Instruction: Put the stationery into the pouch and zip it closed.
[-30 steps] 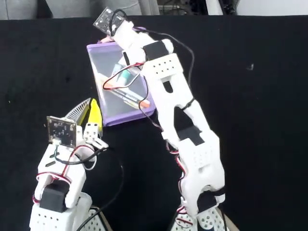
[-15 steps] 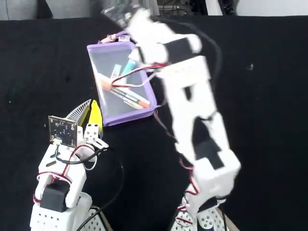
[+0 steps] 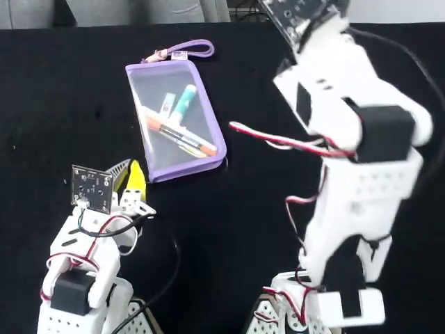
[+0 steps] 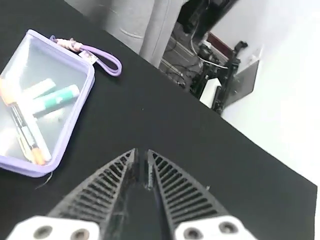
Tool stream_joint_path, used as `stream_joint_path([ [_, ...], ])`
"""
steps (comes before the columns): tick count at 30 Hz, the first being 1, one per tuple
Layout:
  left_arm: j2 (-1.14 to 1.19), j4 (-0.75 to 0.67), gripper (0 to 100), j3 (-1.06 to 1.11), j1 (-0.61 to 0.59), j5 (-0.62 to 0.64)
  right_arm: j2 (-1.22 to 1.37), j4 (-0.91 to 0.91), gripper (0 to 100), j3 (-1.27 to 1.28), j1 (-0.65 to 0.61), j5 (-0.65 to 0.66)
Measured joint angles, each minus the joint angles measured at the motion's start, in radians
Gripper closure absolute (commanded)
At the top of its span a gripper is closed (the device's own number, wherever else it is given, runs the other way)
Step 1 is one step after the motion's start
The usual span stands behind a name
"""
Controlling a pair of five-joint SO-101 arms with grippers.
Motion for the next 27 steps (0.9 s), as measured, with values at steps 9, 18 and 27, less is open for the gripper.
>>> stream_joint_path([
  [9, -0.005, 0.155, 97, -0.057, 0.000, 0.000, -0.175, 0.064, 98.7, 0.000, 0.003, 0.000],
  [18, -0.006, 0.164, 97, 0.005, -0.103, 0.000, -0.342, 0.066, 98.7, 0.161, 0.006, 0.000],
  [27, 0.003, 0.132, 97, 0.166, -0.259, 0.003, -0.600, 0.048, 98.7, 0.476, 0.005, 0.000],
])
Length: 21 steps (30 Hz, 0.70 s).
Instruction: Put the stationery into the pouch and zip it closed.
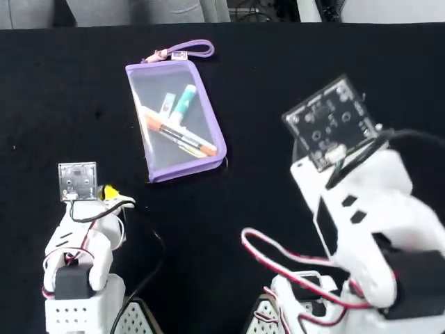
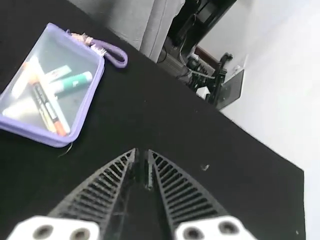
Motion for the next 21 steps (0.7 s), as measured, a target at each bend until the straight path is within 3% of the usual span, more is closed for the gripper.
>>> stream_joint_path([
  [21, -0.005, 0.006, 97, 0.140, 0.055, -0.002, -0.588, -0.273, 98.7, 0.964, 0.005, 0.000],
])
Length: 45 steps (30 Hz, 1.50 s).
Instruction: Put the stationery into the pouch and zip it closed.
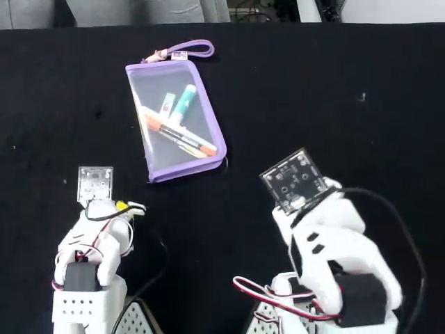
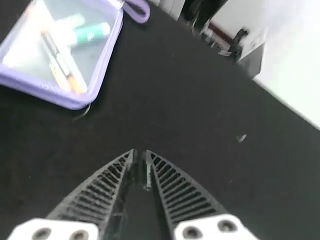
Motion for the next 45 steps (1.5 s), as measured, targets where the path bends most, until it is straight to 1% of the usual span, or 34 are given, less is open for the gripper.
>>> stream_joint_path([
  [4, 0.005, 0.000, 97, 0.031, 0.009, 0.000, -0.121, -0.023, 98.7, 0.123, 0.000, 0.000],
  [14, 0.005, 0.000, 97, 0.035, 0.015, 0.000, -0.381, -0.057, 98.7, 0.272, -0.002, 0.000],
  [24, 0.005, 0.000, 97, 0.041, 0.015, 0.000, -0.433, -0.132, 98.7, 0.428, -0.002, 0.000],
  [31, 0.006, 0.000, 97, 0.041, 0.015, 0.000, -0.433, -0.153, 98.7, 0.618, 0.002, 0.000],
  [35, 0.006, 0.000, 97, 0.041, 0.015, 0.000, -0.433, -0.193, 98.7, 0.663, 0.052, 0.000],
  [42, 0.006, 0.000, 97, 0.041, 0.015, 0.000, -0.433, -0.358, 98.7, 0.937, 0.196, 0.000],
  [45, 0.006, 0.000, 97, 0.041, 0.015, 0.000, -0.433, -0.384, 98.7, 0.964, 0.252, 0.000],
])
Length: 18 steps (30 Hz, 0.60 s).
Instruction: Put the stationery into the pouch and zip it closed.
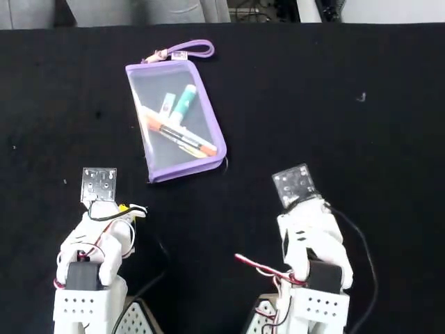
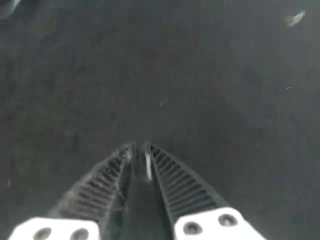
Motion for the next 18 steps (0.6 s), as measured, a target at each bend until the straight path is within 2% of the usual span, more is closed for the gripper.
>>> stream_joint_path([
  [18, 0.000, 0.000, 97, 0.000, 0.000, 0.000, 0.000, 0.183, 98.7, 0.011, 0.015, 0.000],
])
